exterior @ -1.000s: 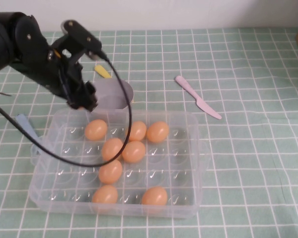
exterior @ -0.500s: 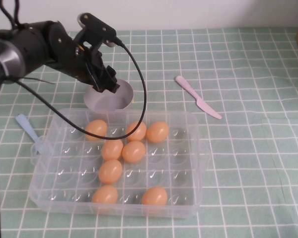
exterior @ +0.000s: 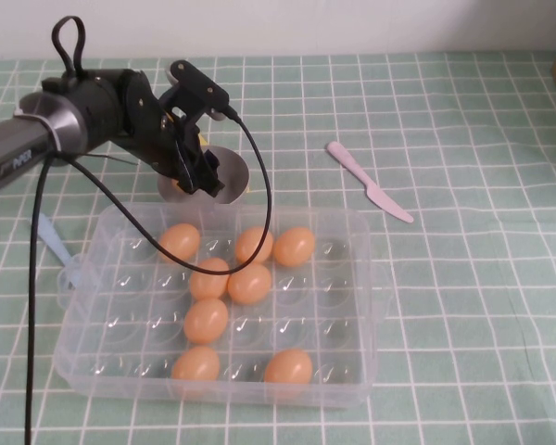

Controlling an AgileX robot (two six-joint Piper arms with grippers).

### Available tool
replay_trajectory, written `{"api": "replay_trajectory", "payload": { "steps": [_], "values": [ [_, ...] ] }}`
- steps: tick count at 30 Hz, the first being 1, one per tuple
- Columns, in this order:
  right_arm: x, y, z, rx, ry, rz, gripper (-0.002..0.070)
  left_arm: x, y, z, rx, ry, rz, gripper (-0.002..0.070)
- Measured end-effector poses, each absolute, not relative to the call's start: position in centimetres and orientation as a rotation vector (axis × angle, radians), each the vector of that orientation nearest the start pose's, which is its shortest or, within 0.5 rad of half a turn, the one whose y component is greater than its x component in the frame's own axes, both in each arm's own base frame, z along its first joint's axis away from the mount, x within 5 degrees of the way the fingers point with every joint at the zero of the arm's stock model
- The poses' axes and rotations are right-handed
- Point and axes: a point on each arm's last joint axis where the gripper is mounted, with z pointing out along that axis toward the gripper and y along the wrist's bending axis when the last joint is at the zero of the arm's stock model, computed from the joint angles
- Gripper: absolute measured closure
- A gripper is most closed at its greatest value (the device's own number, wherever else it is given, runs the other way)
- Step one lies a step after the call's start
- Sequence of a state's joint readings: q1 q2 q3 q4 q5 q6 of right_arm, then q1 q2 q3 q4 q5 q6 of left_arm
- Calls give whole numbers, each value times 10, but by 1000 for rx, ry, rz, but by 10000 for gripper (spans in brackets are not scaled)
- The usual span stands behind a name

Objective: Take an egg out of the egg box
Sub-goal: Place the egg in the bowl

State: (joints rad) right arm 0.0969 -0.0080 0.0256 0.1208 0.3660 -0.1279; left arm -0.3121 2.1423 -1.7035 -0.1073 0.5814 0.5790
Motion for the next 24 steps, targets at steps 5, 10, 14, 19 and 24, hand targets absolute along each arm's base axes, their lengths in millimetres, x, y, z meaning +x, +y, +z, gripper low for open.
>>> {"api": "replay_trajectory", "payload": {
  "steps": [5, 10, 14, 19, 24],
  "values": [
    [52, 9, 172, -134, 1861, 96, 694, 458, -153, 195, 1003, 2301, 1, 329],
    [52, 9, 172, -134, 1861, 96, 694, 459, -153, 192, 1007, 2307, 2, 329],
    [52, 9, 172, -134, 1861, 96, 694, 459, -154, 192, 1005, 2304, 3, 304],
    [52, 9, 172, -134, 1861, 96, 694, 460, -154, 193, 1003, 2300, 4, 271],
    [52, 9, 172, -134, 1861, 96, 694, 460, -154, 193, 999, 2302, 0, 263]
  ]
}}
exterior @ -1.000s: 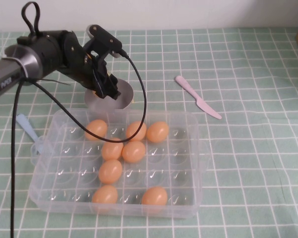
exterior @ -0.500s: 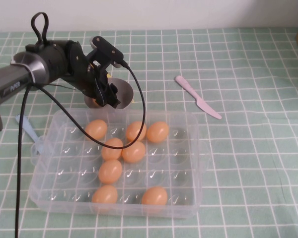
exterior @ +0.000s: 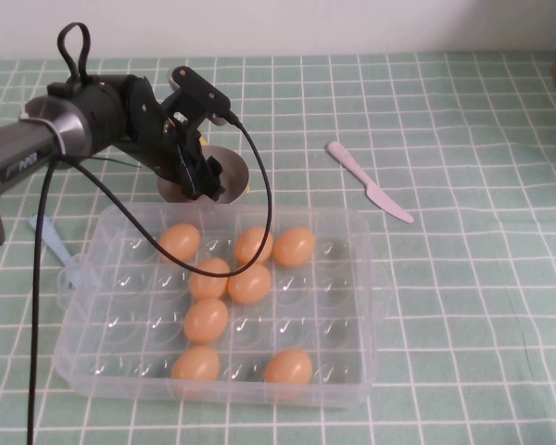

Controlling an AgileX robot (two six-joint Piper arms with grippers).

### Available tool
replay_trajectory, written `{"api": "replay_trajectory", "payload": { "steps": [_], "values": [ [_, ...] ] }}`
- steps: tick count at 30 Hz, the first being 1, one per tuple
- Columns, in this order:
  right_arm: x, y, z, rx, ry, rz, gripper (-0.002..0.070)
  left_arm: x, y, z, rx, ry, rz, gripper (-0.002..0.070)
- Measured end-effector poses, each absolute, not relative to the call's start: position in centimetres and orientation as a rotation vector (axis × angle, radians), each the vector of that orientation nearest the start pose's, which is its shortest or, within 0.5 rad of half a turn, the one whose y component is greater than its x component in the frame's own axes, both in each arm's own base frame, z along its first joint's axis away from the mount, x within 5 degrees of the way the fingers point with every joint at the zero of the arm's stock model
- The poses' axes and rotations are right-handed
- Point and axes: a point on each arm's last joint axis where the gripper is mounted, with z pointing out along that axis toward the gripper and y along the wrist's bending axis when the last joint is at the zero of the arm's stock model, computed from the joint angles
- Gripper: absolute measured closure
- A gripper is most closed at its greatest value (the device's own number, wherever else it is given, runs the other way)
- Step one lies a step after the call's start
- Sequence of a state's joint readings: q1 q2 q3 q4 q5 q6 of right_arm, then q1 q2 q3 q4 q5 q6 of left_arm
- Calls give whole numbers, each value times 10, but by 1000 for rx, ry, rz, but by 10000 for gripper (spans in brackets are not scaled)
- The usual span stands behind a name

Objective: Take an egg out of the egg box

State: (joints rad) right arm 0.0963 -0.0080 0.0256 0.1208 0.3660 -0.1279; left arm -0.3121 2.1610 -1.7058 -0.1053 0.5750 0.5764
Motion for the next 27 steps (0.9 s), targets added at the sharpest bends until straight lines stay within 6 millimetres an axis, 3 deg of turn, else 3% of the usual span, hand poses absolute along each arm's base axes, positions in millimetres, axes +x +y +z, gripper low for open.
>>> {"api": "replay_trajectory", "payload": {
  "steps": [5, 14, 20, 22, 27],
  "values": [
    [52, 9, 172, -134, 1861, 96, 694, 457, -153, 205, 987, 2283, -2, 240],
    [52, 9, 172, -134, 1861, 96, 694, 436, -148, 263, 906, 2278, -42, 251],
    [52, 9, 172, -134, 1861, 96, 694, 405, -139, 309, 871, 2329, -81, 589],
    [52, 9, 172, -134, 1861, 96, 694, 395, -136, 325, 871, 2323, -84, 640],
    [52, 9, 172, -134, 1861, 96, 694, 366, -129, 365, 826, 2251, -122, 673]
  ]
}}
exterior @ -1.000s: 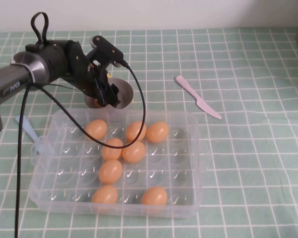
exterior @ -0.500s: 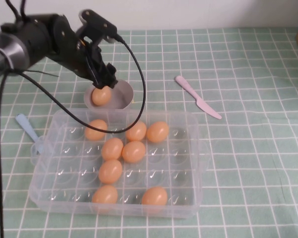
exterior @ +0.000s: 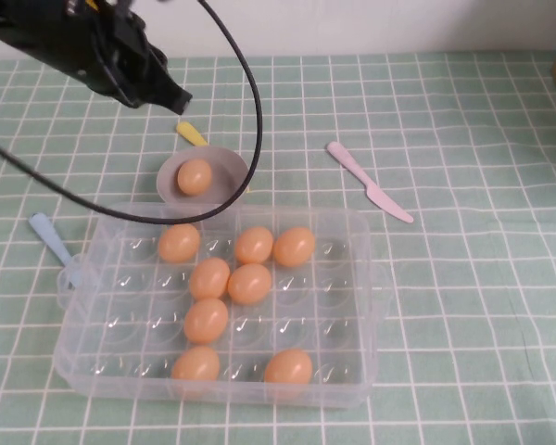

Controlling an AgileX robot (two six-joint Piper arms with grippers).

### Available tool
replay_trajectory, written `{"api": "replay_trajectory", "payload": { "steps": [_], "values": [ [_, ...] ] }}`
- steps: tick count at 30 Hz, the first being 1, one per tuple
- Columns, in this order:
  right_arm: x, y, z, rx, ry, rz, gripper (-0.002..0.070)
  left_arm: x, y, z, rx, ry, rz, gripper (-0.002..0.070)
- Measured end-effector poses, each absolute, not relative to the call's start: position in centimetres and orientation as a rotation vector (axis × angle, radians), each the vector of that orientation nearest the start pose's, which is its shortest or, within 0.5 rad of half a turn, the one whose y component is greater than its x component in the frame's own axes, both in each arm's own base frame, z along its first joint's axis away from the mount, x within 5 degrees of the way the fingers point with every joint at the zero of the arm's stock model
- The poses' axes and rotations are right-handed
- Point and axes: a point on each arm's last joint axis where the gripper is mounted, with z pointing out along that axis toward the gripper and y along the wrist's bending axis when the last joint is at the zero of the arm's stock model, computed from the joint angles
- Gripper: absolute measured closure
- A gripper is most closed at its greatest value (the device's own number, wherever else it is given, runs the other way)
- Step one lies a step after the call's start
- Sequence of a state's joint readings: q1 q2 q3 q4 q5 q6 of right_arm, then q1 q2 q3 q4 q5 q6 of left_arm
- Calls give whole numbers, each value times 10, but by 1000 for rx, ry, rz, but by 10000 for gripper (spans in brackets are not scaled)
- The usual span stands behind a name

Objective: Take an egg out of the egg box

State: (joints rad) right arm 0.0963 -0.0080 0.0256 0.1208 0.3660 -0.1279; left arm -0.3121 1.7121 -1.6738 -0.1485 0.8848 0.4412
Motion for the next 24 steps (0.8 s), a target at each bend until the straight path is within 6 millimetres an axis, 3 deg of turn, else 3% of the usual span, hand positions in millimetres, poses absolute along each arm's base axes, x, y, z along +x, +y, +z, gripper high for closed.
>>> {"api": "replay_trajectory", "payload": {
  "steps": [4, 8, 24],
  "values": [
    [52, 9, 172, -134, 1859, 96, 694, 332, -120, 385, 771, 2169, -161, 676],
    [52, 9, 172, -134, 1859, 96, 694, 292, -107, 387, 728, 2106, -161, 676],
    [52, 9, 172, -134, 1859, 96, 694, 133, -55, 317, 514, 1904, -239, 677]
  ]
}}
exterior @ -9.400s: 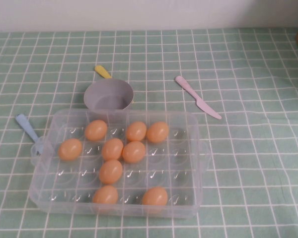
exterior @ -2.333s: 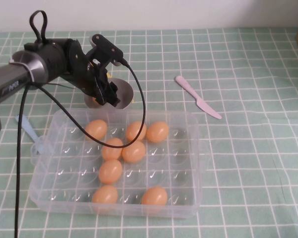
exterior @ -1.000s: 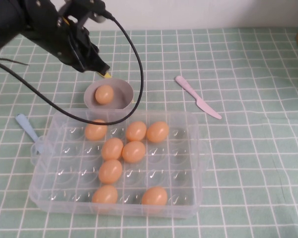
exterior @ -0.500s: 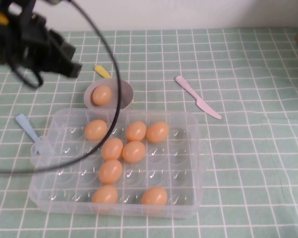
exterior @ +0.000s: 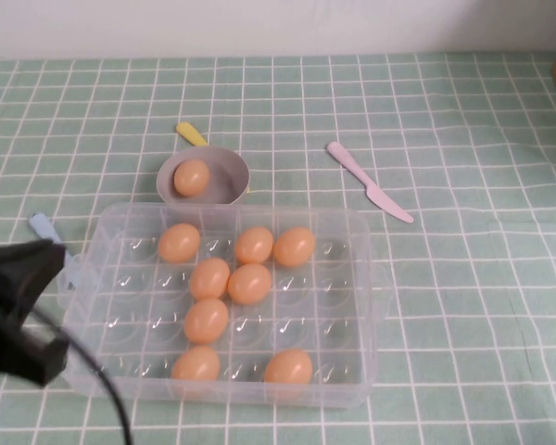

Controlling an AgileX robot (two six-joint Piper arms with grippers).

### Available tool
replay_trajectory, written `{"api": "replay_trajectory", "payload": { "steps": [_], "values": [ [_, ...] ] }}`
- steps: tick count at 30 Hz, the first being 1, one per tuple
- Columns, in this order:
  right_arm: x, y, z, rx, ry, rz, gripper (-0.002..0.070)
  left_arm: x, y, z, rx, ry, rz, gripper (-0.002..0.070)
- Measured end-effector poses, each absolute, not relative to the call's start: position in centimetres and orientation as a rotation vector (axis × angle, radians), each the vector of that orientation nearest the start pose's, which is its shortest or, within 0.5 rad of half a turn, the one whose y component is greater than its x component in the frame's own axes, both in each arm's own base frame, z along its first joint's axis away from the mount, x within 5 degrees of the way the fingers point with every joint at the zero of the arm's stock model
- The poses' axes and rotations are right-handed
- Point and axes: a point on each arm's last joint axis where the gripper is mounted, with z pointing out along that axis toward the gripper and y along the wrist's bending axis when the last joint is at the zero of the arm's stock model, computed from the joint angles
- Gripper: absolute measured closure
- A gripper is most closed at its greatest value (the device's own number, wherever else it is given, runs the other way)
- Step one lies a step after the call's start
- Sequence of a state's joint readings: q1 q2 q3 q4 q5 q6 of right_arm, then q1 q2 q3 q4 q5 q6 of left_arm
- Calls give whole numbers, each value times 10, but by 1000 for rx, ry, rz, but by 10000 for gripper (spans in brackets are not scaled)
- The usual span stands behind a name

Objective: Take an egg out of the egg box

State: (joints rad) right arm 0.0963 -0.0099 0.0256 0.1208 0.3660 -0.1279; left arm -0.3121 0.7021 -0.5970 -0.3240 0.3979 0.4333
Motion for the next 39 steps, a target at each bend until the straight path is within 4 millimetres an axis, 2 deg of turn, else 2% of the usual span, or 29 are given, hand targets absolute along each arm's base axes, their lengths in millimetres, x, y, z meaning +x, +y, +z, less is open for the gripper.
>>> {"api": "replay_trajectory", "payload": {
  "steps": [3, 6, 14, 17, 19, 23, 27, 34, 39],
  "values": [
    [52, 9, 172, -134, 1859, 96, 694, 114, -49, 313, 502, 1858, -243, 677],
    [52, 9, 172, -134, 1859, 96, 694, 104, -46, 312, 488, 1829, -255, 677],
    [52, 9, 172, -133, 1858, 96, 694, 99, -43, 311, 485, 1788, -235, 677],
    [52, 9, 172, -133, 1858, 96, 694, 98, -39, 301, 444, 1722, -196, 677],
    [52, 9, 173, -133, 1855, 96, 694, 94, -32, 287, 389, 1674, -158, 677],
    [52, 9, 173, -133, 1855, 96, 694, 78, -18, 263, 246, 1548, -100, 677],
    [52, 9, 173, -133, 1855, 96, 694, 63, -11, 242, 195, 1474, -65, 677],
    [52, 9, 173, -133, 1855, 96, 694, 56, -6, 215, 127, 1440, -32, 677],
    [52, 9, 173, -133, 1855, 96, 694, 56, -5, 204, 104, 1514, -39, 677]
  ]
}}
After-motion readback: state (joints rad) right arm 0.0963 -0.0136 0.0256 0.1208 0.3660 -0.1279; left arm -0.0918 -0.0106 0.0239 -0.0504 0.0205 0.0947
